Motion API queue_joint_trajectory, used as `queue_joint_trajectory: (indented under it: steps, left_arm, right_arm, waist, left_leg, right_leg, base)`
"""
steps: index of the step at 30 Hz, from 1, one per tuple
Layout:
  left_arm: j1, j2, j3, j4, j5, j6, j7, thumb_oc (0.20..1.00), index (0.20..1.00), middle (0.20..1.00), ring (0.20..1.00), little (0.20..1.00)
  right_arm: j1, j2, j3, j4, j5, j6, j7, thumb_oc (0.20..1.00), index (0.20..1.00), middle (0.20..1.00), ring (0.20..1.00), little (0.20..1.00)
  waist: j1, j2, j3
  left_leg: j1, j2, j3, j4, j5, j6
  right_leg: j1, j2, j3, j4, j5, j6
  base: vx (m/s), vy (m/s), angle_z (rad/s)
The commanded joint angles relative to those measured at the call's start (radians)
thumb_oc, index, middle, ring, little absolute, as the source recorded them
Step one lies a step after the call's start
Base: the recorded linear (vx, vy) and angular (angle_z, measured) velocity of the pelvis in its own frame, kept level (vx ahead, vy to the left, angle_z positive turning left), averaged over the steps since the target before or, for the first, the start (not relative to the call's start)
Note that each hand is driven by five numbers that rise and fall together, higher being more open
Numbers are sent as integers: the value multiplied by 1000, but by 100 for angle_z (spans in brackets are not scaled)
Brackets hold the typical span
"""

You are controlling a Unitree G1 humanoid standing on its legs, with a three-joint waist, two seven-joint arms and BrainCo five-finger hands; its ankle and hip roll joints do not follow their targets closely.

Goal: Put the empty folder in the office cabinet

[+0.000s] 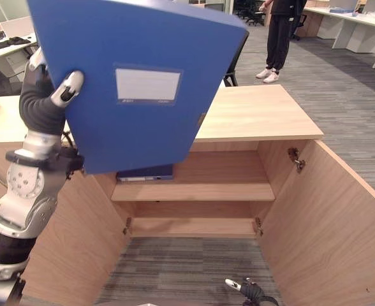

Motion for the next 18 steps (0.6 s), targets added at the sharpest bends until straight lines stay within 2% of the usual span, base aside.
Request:
queue_joint_trajectory:
  steps: [1,3,4,8,9,18]
  left_arm:
    - [-50,-5,72,-2,-96,-10,-18,200,200,200,200,200]
    - [-10,-8,83,-10,-102,-3,-23,200,200,200,200,200]
    - [42,-9,103,-14,-120,5,-31,200,200,200,200,200]
    - [106,-25,114,-8,-144,27,-30,200,200,200,200,200]
    - [138,-26,129,-13,-136,42,-34,200,200,200,200,200]
    - [196,-80,106,12,-122,84,-70,200,200,200,200,200]
  right_arm:
    - [-89,-11,35,-109,46,-38,5,1000,1000,1000,1000,1000]
    - [-85,-23,37,-173,50,-43,5,1000,1000,1000,1000,1000]
    - [-77,-57,36,-327,48,-57,5,1000,1000,1000,1000,1000]
    - [-47,-128,15,-657,66,-82,16,1000,1000,1000,1000,1000]
    - [-27,-161,-10,-812,90,-88,35,1000,1000,1000,1000,1000]
    - [-35,-239,-15,-1188,182,-81,112,1000,1000,1000,1000,1000]
  waist:
    - [10,-21,39]
    - [11,-21,40]
    - [12,-22,43]
    - [9,-26,47]
    - [6,-30,50]
    - [-6,-39,47]
  left_leg:
    - [40,38,-37,13,-94,-43]
    - [40,38,-37,13,-94,-43]
    - [39,38,-36,13,-94,-44]
    - [40,39,-30,13,-95,-41]
    - [40,39,-29,13,-95,-40]
    - [38,41,-21,13,-99,-36]
  right_leg:
    - [19,-31,-8,63,-124,72]
    - [20,-31,-7,62,-123,71]
    - [20,-30,-7,59,-123,70]
    - [19,-32,-4,59,-121,70]
    - [17,-33,-2,59,-121,71]
    - [9,-32,10,58,-117,69]
  base:
    - [0,0,0]
    - [0,0,0]
    - [0,0,0]
    - [0,0,0]
    - [1,11,4]
    - [-2,6,-1]
